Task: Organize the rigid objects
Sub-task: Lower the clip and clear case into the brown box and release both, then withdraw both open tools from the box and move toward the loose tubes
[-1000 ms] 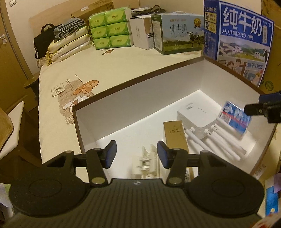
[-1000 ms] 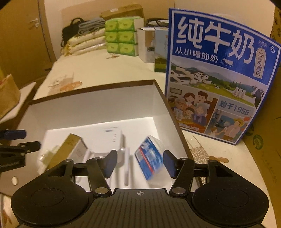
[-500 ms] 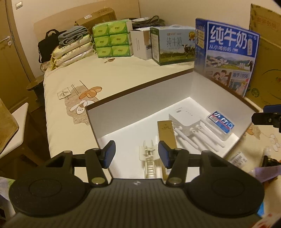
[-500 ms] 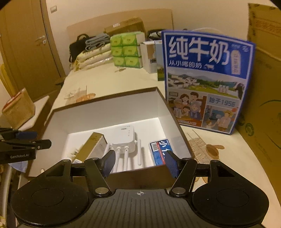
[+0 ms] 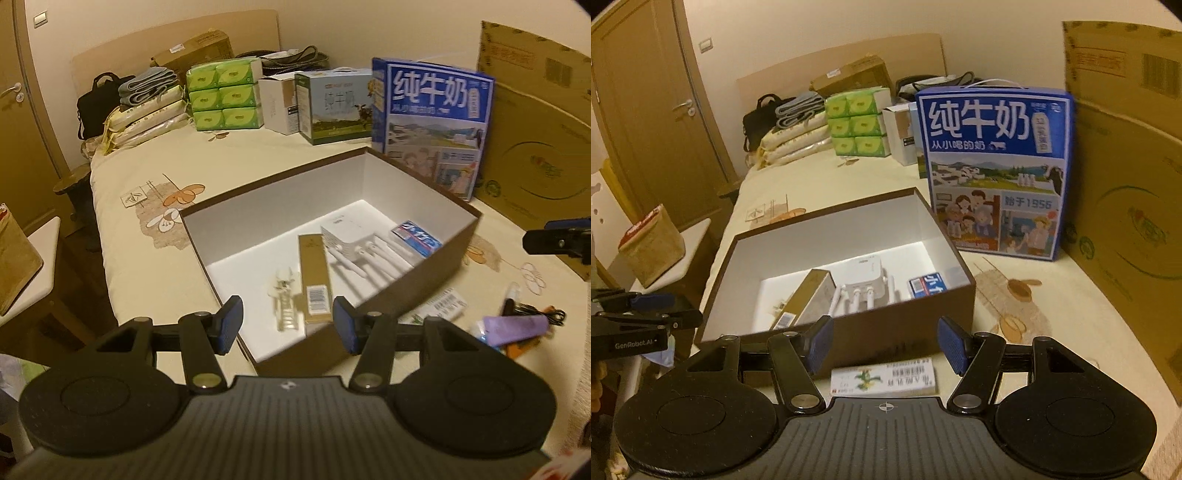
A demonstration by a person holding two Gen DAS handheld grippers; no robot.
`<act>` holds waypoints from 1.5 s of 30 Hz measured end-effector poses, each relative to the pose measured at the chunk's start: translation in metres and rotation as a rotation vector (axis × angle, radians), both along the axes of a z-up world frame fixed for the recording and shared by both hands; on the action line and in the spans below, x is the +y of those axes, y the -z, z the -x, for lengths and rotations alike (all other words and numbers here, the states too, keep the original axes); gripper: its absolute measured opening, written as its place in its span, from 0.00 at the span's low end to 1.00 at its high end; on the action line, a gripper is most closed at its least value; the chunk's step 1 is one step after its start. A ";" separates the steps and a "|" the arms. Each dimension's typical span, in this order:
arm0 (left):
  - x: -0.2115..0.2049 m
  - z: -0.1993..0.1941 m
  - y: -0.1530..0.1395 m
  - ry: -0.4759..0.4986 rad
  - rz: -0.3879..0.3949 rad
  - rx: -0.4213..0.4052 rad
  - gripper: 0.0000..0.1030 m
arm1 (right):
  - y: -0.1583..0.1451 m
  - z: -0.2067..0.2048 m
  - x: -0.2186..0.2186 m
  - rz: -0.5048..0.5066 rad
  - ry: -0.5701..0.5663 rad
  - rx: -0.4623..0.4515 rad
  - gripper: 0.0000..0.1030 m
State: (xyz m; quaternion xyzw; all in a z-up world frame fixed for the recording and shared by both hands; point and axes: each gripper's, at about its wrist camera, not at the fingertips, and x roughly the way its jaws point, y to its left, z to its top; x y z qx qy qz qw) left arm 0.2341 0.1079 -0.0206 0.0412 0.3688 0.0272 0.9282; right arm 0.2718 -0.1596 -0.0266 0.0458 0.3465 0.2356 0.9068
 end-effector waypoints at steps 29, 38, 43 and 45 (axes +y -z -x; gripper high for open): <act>-0.069 0.084 0.026 0.120 0.047 0.111 0.48 | 0.030 0.114 -0.048 -0.007 0.089 0.118 0.58; -0.089 0.090 0.041 0.157 0.042 0.156 0.48 | 0.046 0.127 -0.059 0.007 0.107 0.163 0.58; -0.100 0.089 0.050 0.176 0.040 0.182 0.48 | 0.055 0.128 -0.062 0.023 0.106 0.180 0.58; -0.104 0.087 0.053 0.182 0.039 0.192 0.48 | 0.059 0.129 -0.063 0.037 0.109 0.182 0.58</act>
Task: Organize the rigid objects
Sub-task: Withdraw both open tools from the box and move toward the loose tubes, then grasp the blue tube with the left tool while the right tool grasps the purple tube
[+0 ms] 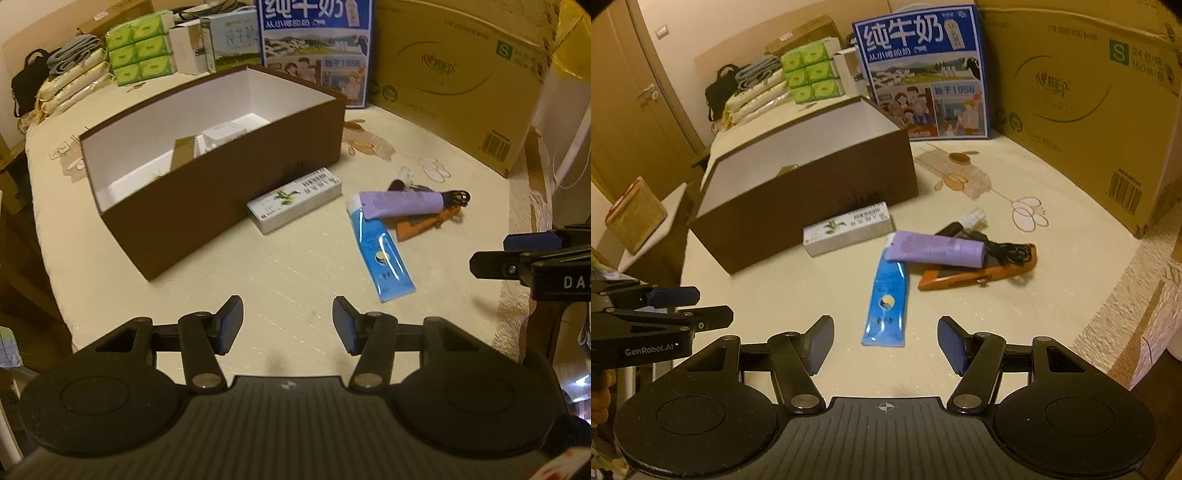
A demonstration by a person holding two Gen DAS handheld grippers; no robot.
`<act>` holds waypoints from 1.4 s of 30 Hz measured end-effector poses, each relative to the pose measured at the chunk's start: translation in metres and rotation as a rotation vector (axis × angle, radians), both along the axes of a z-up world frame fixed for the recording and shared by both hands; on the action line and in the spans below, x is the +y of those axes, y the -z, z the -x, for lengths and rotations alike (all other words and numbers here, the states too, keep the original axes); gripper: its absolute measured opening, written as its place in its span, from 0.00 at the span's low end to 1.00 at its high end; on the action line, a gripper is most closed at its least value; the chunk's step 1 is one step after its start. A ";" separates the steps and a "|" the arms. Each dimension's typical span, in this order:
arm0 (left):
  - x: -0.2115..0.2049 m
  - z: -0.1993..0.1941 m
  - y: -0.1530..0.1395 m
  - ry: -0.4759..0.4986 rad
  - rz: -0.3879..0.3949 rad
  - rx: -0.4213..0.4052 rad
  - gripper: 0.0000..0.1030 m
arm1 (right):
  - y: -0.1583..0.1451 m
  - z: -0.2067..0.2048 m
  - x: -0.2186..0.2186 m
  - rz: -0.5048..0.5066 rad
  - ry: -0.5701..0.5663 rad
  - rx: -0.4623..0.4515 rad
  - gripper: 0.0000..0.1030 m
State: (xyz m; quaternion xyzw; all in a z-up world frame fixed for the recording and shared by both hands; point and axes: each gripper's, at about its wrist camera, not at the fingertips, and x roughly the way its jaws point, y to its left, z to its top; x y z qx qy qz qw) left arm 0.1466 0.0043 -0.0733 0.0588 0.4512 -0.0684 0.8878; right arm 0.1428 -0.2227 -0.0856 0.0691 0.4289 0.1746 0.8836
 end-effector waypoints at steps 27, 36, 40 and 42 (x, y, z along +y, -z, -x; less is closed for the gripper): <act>-0.069 -0.049 0.070 0.106 0.079 0.103 0.48 | 0.058 -0.028 -0.035 0.032 0.079 0.039 0.58; -0.089 -0.088 0.089 0.097 0.111 0.106 0.48 | 0.070 -0.049 -0.042 0.032 0.110 0.029 0.58; -0.094 -0.106 0.097 0.081 0.110 0.099 0.48 | 0.073 -0.057 -0.047 0.029 0.121 0.022 0.58; -0.095 -0.114 0.100 0.074 0.113 0.098 0.48 | 0.074 -0.061 -0.048 0.030 0.122 0.021 0.58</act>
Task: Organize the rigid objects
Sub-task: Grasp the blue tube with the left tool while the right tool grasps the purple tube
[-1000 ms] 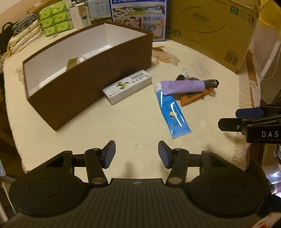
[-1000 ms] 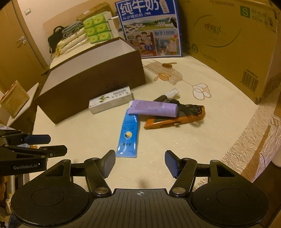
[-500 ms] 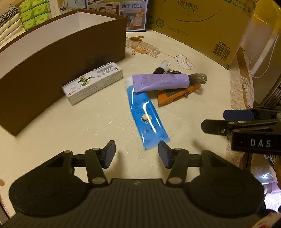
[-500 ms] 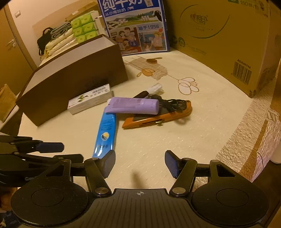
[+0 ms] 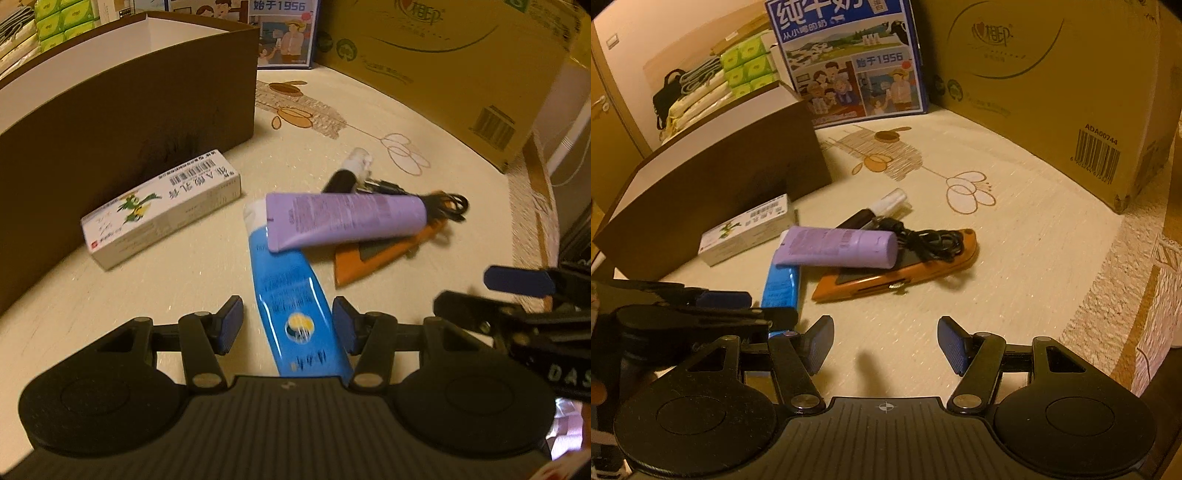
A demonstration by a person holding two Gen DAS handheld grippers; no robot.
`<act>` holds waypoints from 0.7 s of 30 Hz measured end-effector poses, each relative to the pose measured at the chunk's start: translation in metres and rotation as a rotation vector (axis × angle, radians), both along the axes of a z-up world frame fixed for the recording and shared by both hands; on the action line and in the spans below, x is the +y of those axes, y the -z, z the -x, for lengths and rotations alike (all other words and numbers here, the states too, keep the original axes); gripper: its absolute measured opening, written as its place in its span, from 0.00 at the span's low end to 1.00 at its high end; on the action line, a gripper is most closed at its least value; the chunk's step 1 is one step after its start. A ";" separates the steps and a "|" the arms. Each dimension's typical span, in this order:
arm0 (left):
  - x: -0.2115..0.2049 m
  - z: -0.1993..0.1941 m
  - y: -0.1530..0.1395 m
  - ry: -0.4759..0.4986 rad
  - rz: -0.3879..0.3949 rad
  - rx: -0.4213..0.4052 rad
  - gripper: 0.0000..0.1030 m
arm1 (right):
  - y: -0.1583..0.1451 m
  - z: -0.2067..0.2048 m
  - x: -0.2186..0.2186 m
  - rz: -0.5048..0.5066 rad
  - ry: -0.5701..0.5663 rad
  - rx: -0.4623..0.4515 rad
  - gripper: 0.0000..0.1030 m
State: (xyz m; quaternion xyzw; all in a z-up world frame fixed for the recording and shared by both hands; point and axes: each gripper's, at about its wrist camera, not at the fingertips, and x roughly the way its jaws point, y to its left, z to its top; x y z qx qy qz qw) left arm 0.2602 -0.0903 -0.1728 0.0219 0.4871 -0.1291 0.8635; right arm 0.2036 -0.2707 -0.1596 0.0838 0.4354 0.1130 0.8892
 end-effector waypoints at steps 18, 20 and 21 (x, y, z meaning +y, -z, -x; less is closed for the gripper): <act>0.027 -0.001 0.006 0.002 -0.119 -0.095 0.36 | 0.001 -0.026 0.013 0.034 -0.077 -0.084 0.58; 0.043 0.001 0.006 -0.044 -0.120 -0.082 0.36 | 0.001 -0.031 0.014 0.032 -0.088 -0.094 0.58; 0.051 0.003 0.005 -0.065 -0.123 -0.078 0.36 | 0.001 -0.034 0.015 0.029 -0.093 -0.096 0.58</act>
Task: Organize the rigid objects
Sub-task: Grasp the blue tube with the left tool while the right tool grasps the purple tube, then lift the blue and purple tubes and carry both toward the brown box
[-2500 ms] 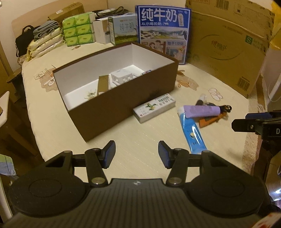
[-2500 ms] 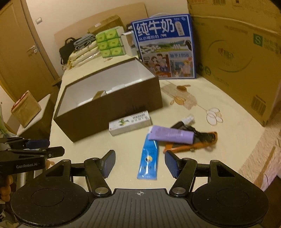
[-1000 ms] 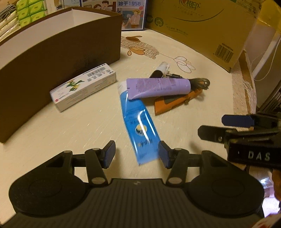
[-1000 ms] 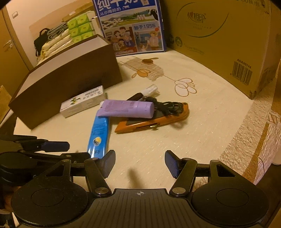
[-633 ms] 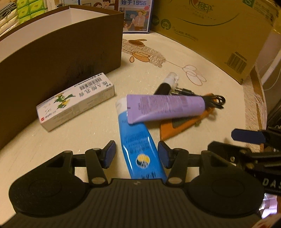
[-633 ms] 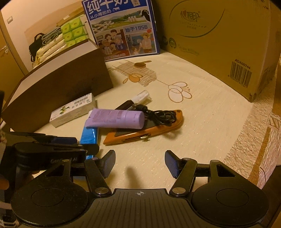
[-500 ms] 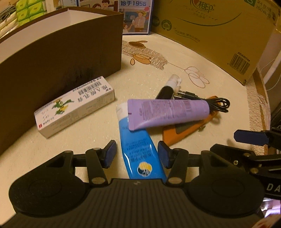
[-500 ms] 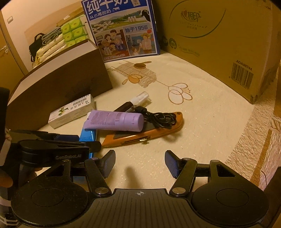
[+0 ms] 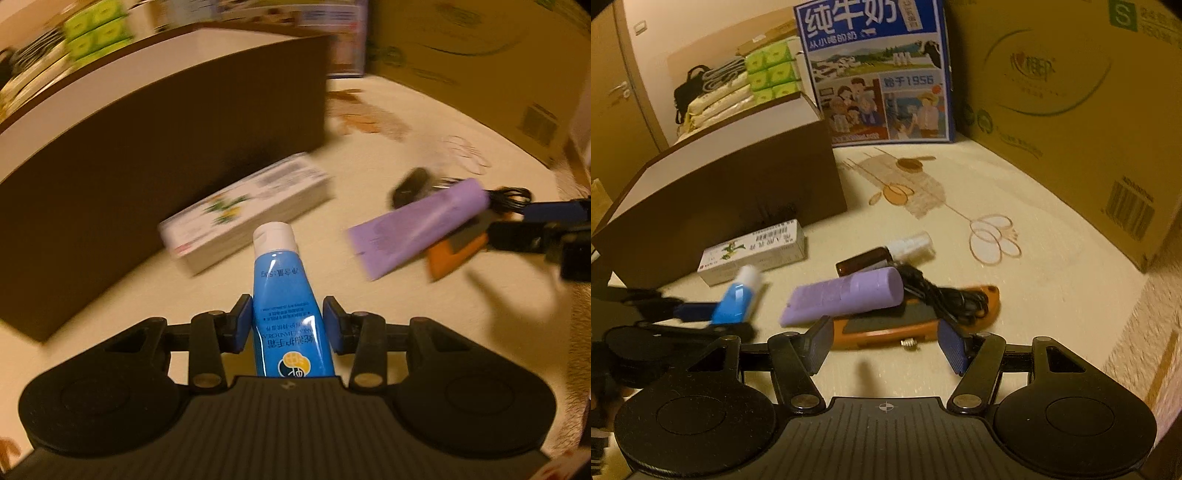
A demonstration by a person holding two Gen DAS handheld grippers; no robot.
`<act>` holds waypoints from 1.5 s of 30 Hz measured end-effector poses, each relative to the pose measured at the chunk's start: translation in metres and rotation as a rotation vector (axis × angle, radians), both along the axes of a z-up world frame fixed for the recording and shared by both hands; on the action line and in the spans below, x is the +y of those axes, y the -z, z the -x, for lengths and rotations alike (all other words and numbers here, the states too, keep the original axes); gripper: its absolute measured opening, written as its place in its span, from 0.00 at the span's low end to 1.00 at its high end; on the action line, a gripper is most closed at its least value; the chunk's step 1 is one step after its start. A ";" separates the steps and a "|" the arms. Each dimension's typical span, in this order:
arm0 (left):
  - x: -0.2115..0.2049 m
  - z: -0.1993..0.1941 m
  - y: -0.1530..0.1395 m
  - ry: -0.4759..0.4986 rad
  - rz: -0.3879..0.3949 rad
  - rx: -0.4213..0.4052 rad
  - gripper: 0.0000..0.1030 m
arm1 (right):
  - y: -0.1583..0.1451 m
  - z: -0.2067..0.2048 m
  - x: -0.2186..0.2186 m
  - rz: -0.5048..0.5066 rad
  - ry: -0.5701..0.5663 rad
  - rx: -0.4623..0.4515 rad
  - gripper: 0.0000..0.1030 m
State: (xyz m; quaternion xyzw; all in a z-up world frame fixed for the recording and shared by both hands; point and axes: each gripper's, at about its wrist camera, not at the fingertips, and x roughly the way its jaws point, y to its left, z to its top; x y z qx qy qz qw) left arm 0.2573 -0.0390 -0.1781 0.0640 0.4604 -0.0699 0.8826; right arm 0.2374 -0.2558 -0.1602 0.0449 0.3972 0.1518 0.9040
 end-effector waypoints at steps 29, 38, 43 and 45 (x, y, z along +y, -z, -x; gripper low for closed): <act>0.088 0.039 -0.005 -0.169 -0.019 0.037 0.36 | 0.013 -0.013 0.077 0.079 -0.326 -0.033 0.57; 0.088 0.040 -0.004 -0.170 -0.018 0.034 0.36 | 0.030 -0.022 0.102 0.114 -0.353 -0.010 0.28; 0.087 0.043 -0.005 -0.168 -0.021 0.035 0.36 | 0.030 0.002 0.109 0.088 -0.349 0.004 0.27; 0.087 0.043 -0.004 -0.168 -0.021 0.036 0.36 | 0.030 0.009 0.113 0.067 -0.351 0.027 0.28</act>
